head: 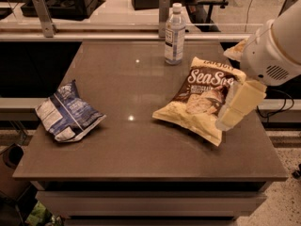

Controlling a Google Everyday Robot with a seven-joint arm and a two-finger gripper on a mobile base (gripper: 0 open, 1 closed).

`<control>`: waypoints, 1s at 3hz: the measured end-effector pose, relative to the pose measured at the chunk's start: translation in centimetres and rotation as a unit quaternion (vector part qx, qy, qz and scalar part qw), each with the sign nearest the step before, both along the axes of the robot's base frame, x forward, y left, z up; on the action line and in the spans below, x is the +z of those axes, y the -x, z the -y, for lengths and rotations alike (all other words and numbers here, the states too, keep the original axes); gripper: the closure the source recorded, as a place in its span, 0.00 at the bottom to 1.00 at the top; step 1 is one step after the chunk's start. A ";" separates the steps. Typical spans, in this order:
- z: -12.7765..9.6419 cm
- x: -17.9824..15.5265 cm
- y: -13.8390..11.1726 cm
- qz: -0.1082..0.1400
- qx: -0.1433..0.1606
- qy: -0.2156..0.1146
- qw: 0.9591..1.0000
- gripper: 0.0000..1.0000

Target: Pick blue chip bag

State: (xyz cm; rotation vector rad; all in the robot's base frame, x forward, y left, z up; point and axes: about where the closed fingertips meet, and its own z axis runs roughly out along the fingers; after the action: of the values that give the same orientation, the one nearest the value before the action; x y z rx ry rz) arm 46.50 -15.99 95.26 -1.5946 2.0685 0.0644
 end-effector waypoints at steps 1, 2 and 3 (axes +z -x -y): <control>-4.6 -1.2 -1.2 0.015 0.025 -0.067 0.997 0.00; -10.2 -1.4 -1.5 0.033 0.058 -0.117 0.991 0.00; -10.4 -1.2 -1.9 0.031 0.055 -0.111 0.992 0.00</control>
Offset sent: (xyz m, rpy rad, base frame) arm 0.0184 0.1557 -0.0269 0.3378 -0.0767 0.1909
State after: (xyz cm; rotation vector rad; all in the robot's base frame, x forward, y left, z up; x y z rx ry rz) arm 48.38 -5.54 94.04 -1.5503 1.8545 0.2707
